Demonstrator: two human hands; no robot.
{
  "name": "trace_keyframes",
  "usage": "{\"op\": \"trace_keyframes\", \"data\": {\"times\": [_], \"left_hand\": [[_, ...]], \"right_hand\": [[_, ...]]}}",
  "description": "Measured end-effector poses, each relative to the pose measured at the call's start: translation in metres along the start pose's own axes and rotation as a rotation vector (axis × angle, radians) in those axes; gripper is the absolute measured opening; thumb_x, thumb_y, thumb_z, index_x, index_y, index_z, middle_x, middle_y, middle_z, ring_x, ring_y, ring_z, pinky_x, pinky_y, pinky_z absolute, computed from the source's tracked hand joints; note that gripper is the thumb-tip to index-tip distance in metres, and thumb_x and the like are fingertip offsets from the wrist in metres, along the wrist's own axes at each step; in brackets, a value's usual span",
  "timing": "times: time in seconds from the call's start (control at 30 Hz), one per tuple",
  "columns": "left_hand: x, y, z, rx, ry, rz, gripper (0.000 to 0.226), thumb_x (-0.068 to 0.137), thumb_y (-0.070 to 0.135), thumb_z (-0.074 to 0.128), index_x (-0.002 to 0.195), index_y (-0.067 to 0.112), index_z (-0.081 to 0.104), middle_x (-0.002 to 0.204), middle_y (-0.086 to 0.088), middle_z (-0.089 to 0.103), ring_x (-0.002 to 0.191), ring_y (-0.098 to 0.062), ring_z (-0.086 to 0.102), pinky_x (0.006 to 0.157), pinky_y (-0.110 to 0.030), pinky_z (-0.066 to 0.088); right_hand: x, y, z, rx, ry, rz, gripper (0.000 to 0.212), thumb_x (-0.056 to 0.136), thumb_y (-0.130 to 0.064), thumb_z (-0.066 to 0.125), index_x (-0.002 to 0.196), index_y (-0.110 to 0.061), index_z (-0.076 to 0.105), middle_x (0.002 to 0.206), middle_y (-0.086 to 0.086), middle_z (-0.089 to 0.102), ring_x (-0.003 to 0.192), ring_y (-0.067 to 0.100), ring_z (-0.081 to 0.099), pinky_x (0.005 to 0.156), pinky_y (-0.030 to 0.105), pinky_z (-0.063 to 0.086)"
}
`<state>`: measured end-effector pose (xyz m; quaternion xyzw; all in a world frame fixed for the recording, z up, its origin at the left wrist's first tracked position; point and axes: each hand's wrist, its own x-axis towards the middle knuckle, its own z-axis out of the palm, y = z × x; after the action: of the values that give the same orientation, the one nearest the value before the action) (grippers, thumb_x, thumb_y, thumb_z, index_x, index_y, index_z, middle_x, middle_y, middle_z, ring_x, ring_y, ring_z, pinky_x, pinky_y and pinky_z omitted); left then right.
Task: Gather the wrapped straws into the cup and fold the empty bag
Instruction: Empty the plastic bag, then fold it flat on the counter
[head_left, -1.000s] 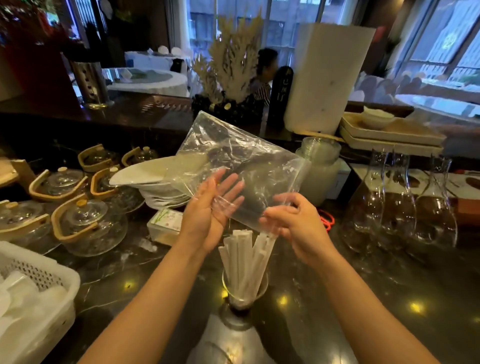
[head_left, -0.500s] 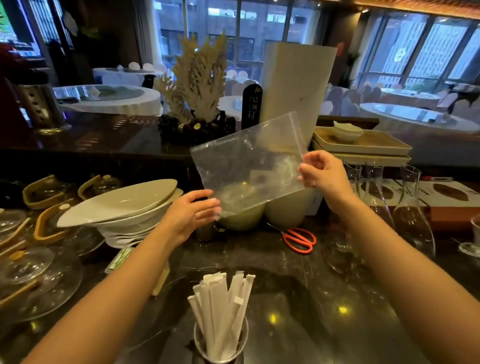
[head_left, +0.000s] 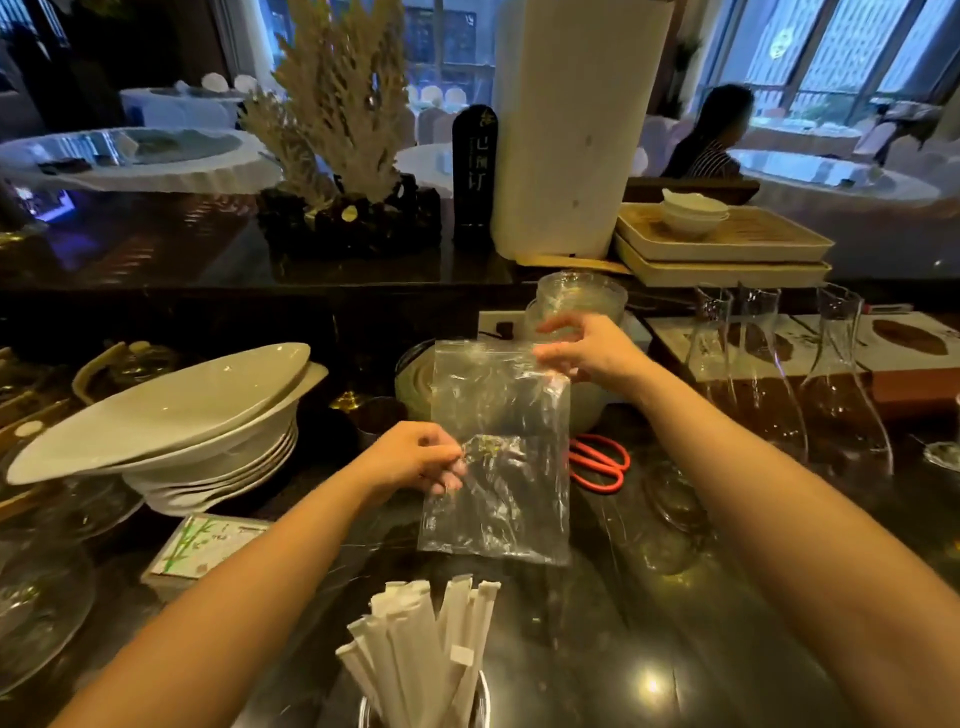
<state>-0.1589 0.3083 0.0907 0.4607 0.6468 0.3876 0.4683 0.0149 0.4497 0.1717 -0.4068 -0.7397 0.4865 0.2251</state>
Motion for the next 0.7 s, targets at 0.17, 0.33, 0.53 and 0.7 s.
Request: {"op": "trace_keyframes", "data": {"times": [0.17,0.33,0.53,0.7], "left_hand": [[0.018,-0.051,0.019,-0.221,0.100,-0.174,0.020,0.089,0.005,0.049,0.070,0.007,0.056,0.061,-0.007,0.055,0.043,-0.005,0.054,0.043,-0.017,0.046],[0.025,-0.085,0.036,-0.002,0.183,-0.261,0.023,0.076,-0.002,0.063,0.070,0.014,0.047,0.064,-0.010,0.053,0.056,-0.021,0.052,0.050,-0.026,0.045],[0.017,-0.095,0.051,0.335,0.209,-0.129,0.092,0.075,0.009,0.070,0.143,0.019,0.008,0.080,-0.018,0.067,0.063,-0.022,0.061,0.065,-0.033,0.052],[0.016,-0.101,0.047,1.029,0.061,-0.082,0.063,0.087,0.045,0.048,0.140,0.023,0.024,0.122,-0.015,0.051,0.110,-0.031,0.051,0.086,-0.040,0.046]], "right_hand": [[0.004,0.074,0.034,0.282,-0.093,0.297,0.073,0.082,0.003,0.061,0.140,-0.013,0.020,0.058,0.003,0.057,0.039,0.005,0.050,0.046,0.024,0.049],[-0.015,0.137,0.070,-0.072,-0.135,0.265,0.080,0.078,0.012,0.058,0.144,-0.013,0.020,0.056,0.007,0.051,0.036,0.004,0.050,0.033,0.014,0.039],[-0.025,0.158,0.088,-0.240,-0.122,0.278,0.058,0.081,0.011,0.054,0.133,-0.014,0.045,0.067,0.008,0.057,0.050,0.017,0.053,0.041,0.019,0.049],[-0.036,0.158,0.093,-0.751,-0.192,0.173,0.041,0.090,-0.021,0.054,0.130,-0.016,0.049,0.124,0.013,0.047,0.110,0.031,0.052,0.087,0.039,0.046]]}}
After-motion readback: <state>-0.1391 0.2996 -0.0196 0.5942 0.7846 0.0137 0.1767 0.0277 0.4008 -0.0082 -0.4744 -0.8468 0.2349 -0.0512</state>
